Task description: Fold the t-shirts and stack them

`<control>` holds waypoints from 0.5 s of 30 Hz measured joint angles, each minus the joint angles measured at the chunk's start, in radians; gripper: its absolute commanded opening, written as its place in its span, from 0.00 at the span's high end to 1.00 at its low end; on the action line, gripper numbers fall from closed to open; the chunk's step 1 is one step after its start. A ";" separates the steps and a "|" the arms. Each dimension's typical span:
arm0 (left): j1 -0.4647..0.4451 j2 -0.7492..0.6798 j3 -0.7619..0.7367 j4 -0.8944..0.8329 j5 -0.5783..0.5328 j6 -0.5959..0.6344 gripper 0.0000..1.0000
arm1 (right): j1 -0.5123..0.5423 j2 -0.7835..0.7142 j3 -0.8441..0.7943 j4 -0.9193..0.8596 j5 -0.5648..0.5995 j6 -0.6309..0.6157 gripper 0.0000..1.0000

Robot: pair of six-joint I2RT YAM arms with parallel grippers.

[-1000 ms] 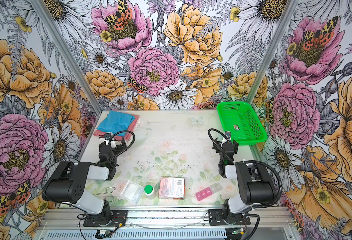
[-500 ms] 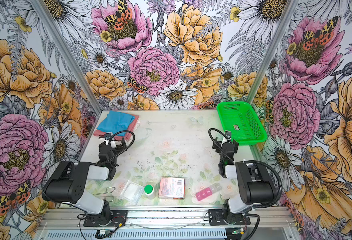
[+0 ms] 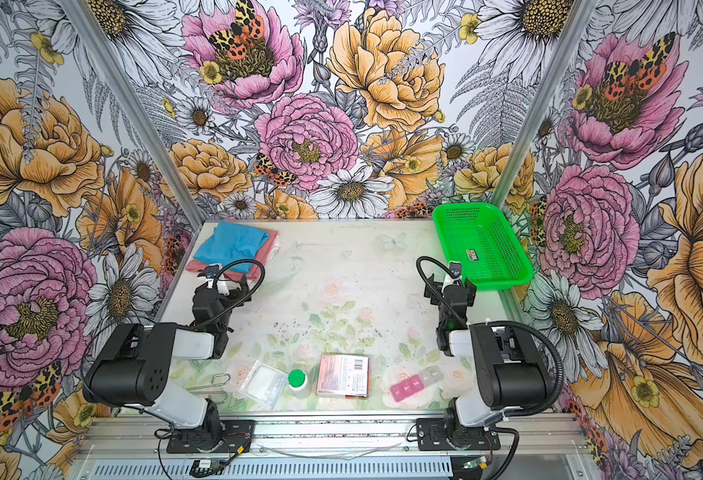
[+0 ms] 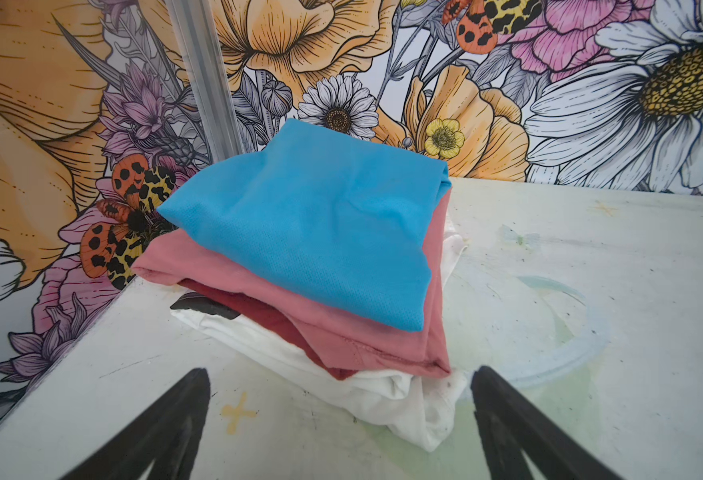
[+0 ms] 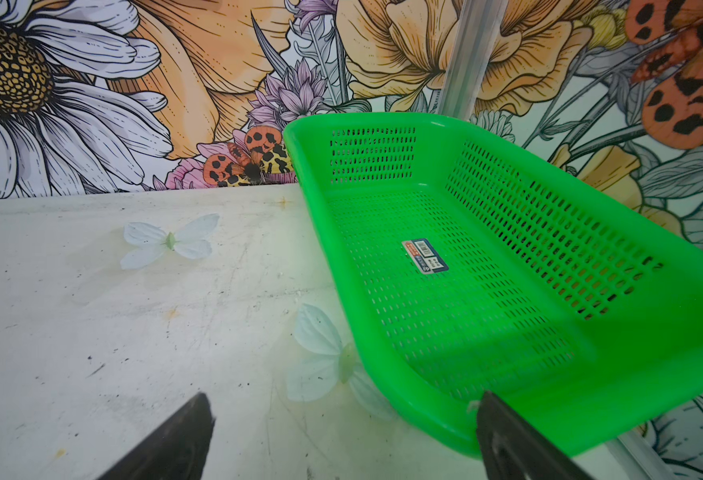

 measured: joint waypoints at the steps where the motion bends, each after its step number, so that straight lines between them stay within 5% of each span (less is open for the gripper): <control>1: 0.003 0.000 0.000 -0.002 0.010 0.000 0.01 | 0.000 0.000 0.000 0.000 0.000 0.000 0.01; 15: 0.003 0.000 0.000 -0.002 0.053 -0.010 0.01 | 0.000 0.000 0.000 0.000 0.000 0.000 0.00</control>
